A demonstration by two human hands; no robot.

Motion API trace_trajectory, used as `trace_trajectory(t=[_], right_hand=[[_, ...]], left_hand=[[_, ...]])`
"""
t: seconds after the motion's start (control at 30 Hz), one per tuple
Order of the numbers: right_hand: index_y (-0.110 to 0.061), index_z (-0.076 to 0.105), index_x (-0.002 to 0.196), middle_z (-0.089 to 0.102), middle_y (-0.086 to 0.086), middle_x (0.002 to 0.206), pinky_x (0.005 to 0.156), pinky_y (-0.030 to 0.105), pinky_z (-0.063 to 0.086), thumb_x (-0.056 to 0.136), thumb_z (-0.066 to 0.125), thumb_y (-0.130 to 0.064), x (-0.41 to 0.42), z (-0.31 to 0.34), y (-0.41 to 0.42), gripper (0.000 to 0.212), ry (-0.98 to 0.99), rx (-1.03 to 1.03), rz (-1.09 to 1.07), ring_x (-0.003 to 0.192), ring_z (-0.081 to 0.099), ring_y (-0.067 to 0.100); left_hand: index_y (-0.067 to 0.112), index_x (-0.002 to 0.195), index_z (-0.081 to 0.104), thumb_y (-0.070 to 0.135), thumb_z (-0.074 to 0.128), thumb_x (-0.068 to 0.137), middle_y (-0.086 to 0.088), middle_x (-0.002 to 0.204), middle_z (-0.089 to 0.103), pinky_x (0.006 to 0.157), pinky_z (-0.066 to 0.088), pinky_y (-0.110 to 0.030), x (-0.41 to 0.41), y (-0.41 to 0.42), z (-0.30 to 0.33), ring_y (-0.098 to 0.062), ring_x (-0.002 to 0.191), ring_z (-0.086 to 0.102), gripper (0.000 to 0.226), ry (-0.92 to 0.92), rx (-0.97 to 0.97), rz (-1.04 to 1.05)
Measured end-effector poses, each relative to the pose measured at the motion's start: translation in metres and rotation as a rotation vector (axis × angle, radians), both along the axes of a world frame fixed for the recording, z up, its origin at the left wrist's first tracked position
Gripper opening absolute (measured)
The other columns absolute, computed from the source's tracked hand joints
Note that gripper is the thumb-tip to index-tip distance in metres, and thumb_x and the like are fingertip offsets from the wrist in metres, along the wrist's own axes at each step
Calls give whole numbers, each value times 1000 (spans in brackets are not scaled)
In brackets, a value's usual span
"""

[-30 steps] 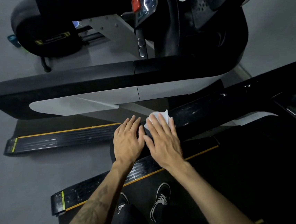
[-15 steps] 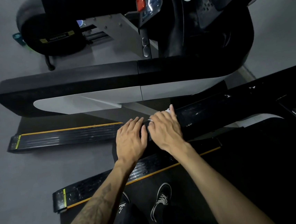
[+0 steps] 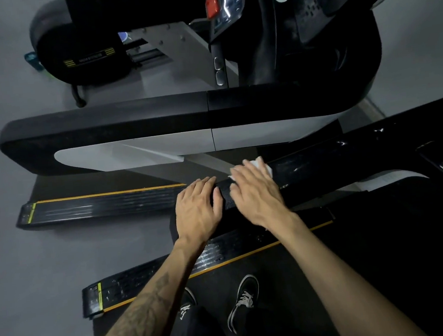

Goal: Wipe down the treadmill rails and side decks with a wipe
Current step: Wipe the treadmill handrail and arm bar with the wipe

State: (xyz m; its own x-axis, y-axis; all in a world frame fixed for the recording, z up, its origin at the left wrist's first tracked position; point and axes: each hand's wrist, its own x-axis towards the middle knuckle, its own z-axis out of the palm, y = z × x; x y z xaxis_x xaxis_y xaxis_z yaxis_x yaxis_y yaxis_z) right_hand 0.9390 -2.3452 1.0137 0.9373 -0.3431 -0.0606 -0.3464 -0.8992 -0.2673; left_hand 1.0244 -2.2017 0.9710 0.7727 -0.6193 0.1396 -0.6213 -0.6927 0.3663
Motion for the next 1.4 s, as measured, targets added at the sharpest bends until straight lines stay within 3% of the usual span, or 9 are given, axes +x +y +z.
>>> trace_trajectory(t=[0.17,0.3,0.5,0.6,0.73,0.83,1.0,1.23,1.4], right_hand=[[-4,38,157,31,10,167,130,38,10,102,33,-28,-48,-18,9,60,-222,18,125,157,19,21],[-4,32,159,24,10,169,127,44,22,101,36,-24,-69,-24,6,62,-258,-16,69,158,16,21],[0,39,154,32,16,164,128,44,16,100,22,-37,-19,-21,11,68,-139,-37,-197,155,26,27],[-1,35,157,28,14,167,127,48,23,100,30,-30,-34,-29,18,64,-202,-53,-39,157,21,24],[-6,24,162,16,8,171,128,46,20,101,38,-23,-79,-38,9,65,-248,-106,120,159,12,21],[-5,28,161,20,8,170,126,48,22,102,37,-23,-84,-40,-5,62,-274,-105,25,158,16,21],[-3,32,158,25,13,168,129,43,9,105,29,-34,-44,-32,8,61,-258,-54,-212,157,19,25],[-6,28,161,19,9,171,128,48,20,104,36,-24,-93,-40,-12,60,-292,-117,108,159,15,22],[-4,26,161,20,12,170,129,47,14,105,29,-31,-63,-34,-18,62,-257,-93,-163,158,15,24]], left_hand=[[17,131,68,40,36,103,2,130,70,103,47,-40,-1,0,1,-19,126,61,48,6,-9,-4],[17,133,67,40,34,103,1,132,69,105,44,-40,-3,-2,1,-20,131,57,50,6,3,5],[13,128,70,41,30,101,-4,132,70,108,43,-43,-4,-5,3,-25,138,53,56,32,2,25],[14,128,69,44,22,101,-6,135,68,111,41,-45,-1,-10,8,-26,137,54,62,72,47,-2],[19,121,68,45,18,103,-4,135,67,111,40,-43,1,-20,11,-23,132,57,60,60,106,-54],[18,130,65,48,19,104,-5,142,63,113,38,-42,1,-25,12,-22,135,55,61,45,137,-82],[14,145,56,55,21,104,-6,152,55,116,37,-39,-4,-23,14,-21,140,50,67,16,135,-129],[15,153,47,52,27,106,-7,156,49,114,39,-39,-6,-18,14,-22,141,49,63,-20,124,-211],[19,156,42,54,23,106,-6,159,46,118,35,-39,-4,-20,15,-23,145,45,64,-5,165,-220]])
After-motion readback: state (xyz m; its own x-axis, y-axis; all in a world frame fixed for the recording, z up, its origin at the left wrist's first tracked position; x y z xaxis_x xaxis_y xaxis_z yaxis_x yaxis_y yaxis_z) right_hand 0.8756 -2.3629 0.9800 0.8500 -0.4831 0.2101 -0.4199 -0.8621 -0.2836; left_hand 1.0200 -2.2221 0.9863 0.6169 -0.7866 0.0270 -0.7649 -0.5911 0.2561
